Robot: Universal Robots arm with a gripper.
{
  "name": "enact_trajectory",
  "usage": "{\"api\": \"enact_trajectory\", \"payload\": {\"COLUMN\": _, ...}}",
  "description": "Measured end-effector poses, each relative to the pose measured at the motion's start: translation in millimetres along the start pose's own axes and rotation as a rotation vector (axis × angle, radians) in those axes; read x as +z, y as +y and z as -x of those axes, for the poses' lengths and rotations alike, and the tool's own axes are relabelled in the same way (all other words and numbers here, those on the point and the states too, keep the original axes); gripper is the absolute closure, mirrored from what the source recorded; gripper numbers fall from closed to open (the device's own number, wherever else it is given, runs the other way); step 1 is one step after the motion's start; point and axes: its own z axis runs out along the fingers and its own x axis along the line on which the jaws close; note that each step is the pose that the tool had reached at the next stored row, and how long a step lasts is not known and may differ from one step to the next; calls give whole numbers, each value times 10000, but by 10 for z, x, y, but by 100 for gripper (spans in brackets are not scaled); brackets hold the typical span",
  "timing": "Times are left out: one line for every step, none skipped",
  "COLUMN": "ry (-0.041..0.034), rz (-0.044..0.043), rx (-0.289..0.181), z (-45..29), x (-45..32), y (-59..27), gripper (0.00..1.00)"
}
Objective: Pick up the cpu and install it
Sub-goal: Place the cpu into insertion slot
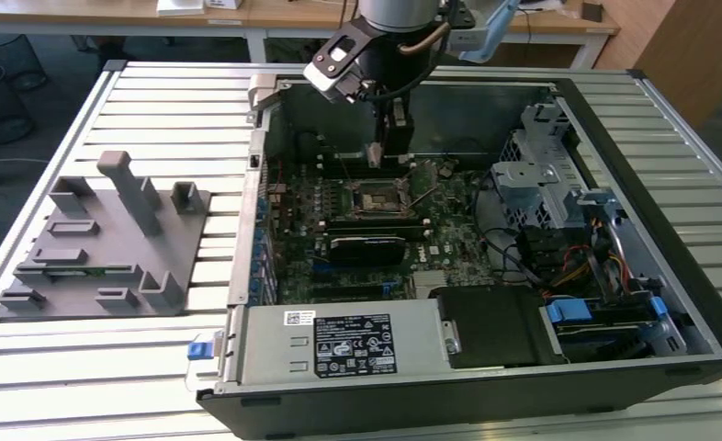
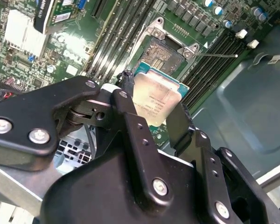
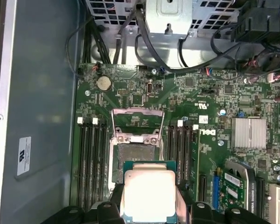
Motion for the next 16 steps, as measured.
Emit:
{"api": "enact_trajectory", "payload": {"ry": -7, "rz": -1, "rx": 58, "z": -7, "x": 10, "y": 0, "gripper": 47}}
{"api": "enact_trajectory", "payload": {"ry": -7, "rz": -1, "rx": 85, "z": -13, "x": 24, "y": -1, "gripper": 47}}
{"api": "enact_trajectory", "payload": {"ry": -7, "rz": 0, "rx": 88, "z": -16, "x": 40, "y": -1, "gripper": 47}}
{"api": "enact_trajectory", "payload": {"ry": -9, "rz": -1, "rx": 87, "z": -17, "x": 57, "y": -1, "gripper": 47}}
{"api": "enact_trajectory", "payload": {"ry": -9, "rz": -1, "rx": 87, "z": -18, "x": 75, "y": -2, "gripper": 47}}
{"api": "enact_trajectory", "payload": {"ry": -9, "rz": -1, "rx": 88, "z": -19, "x": 94, "y": -3, "gripper": 47}}
{"api": "enact_trajectory", "payload": {"ry": -8, "rz": 0, "rx": 88, "z": -19, "x": 112, "y": -4, "gripper": 47}}
{"api": "enact_trajectory", "payload": {"ry": -9, "rz": -1, "rx": 88, "z": -19, "x": 131, "y": -5, "gripper": 47}}
{"api": "enact_trajectory", "payload": {"ry": -9, "rz": 0, "rx": 88, "z": -19, "x": 147, "y": -5, "gripper": 47}}
{"api": "enact_trajectory", "payload": {"ry": -16, "rz": 0, "rx": 83, "z": -19, "x": 160, "y": -6, "gripper": 47}}
{"api": "enact_trajectory", "payload": {"ry": -29, "rz": -1, "rx": 72, "z": -19, "x": 173, "y": -6, "gripper": 47}}
{"api": "enact_trajectory", "payload": {"ry": -45, "rz": -1, "rx": 34, "z": -19, "x": 185, "y": -7, "gripper": 47}}
{"api": "enact_trajectory", "payload": {"ry": -53, "rz": -2, "rx": -21, "z": -19, "x": 196, "y": -7, "gripper": 47}}
{"api": "enact_trajectory", "payload": {"ry": -54, "rz": -2, "rx": -75, "z": -19, "x": 208, "y": -7, "gripper": 47}}
{"api": "enact_trajectory", "payload": {"ry": -53, "rz": -2, "rx": -112, "z": -19, "x": 220, "y": -8, "gripper": 47}}
{"api": "enact_trajectory", "payload": {"ry": -52, "rz": -1, "rx": -116, "z": -20, "x": 234, "y": -8, "gripper": 47}}
